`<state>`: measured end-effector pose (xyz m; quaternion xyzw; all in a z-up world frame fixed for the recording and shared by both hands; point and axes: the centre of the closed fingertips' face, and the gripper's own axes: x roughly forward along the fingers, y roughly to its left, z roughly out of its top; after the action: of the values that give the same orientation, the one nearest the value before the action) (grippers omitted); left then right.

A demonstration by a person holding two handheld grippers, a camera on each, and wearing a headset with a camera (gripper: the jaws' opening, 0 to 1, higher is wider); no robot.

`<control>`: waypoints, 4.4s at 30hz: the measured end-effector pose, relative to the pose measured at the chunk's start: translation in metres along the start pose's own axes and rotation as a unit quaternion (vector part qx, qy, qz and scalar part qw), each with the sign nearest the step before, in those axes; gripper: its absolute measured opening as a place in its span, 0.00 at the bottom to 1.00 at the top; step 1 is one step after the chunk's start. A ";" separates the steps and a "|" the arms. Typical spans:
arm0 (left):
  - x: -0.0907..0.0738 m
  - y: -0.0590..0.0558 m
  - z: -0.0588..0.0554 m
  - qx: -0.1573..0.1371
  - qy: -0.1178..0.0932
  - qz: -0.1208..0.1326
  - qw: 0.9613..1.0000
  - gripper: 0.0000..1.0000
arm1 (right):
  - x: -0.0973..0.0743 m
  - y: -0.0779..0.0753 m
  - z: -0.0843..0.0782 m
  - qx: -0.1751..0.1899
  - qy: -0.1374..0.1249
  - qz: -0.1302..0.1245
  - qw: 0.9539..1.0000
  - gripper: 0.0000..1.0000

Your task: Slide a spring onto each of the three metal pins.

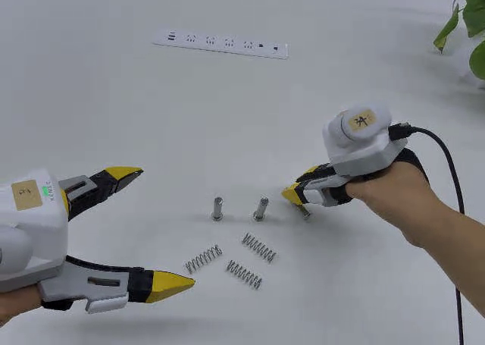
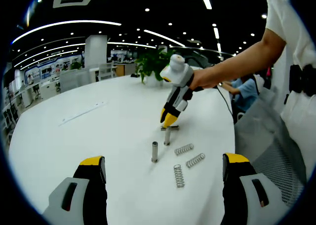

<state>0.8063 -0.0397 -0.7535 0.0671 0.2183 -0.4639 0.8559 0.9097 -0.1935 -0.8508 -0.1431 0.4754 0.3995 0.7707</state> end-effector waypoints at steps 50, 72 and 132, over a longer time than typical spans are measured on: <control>0.002 -0.002 0.000 -0.007 -0.004 -0.005 1.000 1.00 | 0.010 0.003 -0.010 -0.011 0.043 -0.030 0.999 0.09; 0.001 -0.006 0.001 -0.001 -0.002 -0.009 1.000 1.00 | -0.019 0.011 -0.014 -0.003 -0.016 -0.031 0.999 0.09; 0.006 -0.018 0.007 0.014 -0.001 -0.026 1.000 1.00 | -0.054 0.026 -0.028 -0.005 -0.095 -0.050 0.994 0.09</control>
<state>0.7966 -0.0564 -0.7478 0.0732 0.2129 -0.4892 0.8426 0.8605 -0.2197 -0.8152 -0.1317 0.3900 0.3746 0.8308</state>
